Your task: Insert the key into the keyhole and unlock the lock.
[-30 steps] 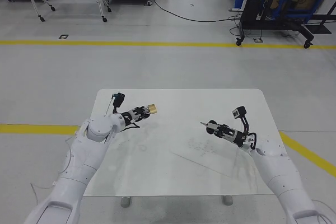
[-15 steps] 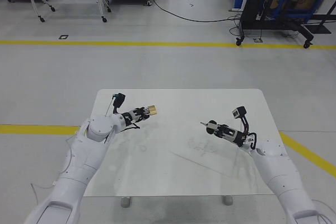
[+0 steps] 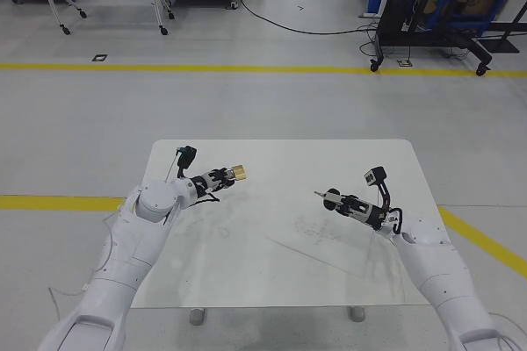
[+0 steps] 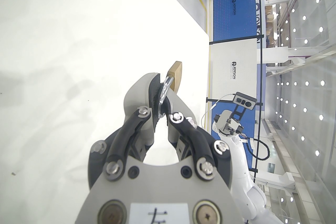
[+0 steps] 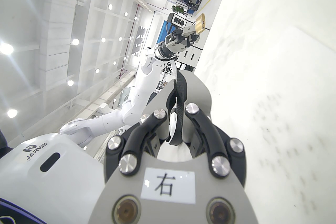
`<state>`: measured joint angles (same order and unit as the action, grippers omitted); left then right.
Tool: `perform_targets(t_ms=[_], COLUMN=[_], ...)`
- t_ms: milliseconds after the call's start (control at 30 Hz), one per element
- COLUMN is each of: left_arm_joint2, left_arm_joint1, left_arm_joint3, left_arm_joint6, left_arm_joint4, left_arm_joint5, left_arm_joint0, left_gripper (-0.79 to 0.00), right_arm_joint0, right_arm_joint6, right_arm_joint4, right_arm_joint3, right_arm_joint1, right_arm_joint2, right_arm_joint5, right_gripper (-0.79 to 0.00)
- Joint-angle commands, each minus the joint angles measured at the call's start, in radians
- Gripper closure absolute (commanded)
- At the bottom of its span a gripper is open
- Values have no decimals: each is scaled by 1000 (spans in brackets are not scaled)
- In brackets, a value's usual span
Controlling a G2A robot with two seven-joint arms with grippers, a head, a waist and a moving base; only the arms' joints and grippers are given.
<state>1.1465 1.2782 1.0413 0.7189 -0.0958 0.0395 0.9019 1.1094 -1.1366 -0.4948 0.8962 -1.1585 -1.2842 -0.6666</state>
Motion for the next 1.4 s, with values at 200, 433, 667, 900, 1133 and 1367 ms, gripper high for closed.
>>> perform_targets(t_ms=[200,433,667,900,1133,1367], left_arm_joint2=[0,18,41,-25,-96,-115], left_arm_joint1=[0,3,18,57,84,97], left_arm_joint3=[0,3,-144,-347,-450,-525], left_arm_joint6=[0,24,251,441,590,712], left_arm_joint4=[0,101,381,532,509,533], left_arm_joint5=[0,15,3,15,-184,-314], left_arm_joint0=[0,22,-20,-119,-182,-219], left_gripper=[0,0,0,0,0,0], right_arm_joint0=[0,14,-31,-120,-183,-259], right_arm_joint6=[0,56,8,-2,14,56], right_arm_joint4=[0,3,-174,-230,-328,-264], right_arm_joint3=[0,48,57,-14,-130,-247], right_arm_joint1=[0,-7,-53,-111,-147,-186], right_arm_joint2=[0,22,131,255,278,342], right_arm_joint5=[0,47,111,65,29,42], right_gripper=[-206,0,0,0,0,0])
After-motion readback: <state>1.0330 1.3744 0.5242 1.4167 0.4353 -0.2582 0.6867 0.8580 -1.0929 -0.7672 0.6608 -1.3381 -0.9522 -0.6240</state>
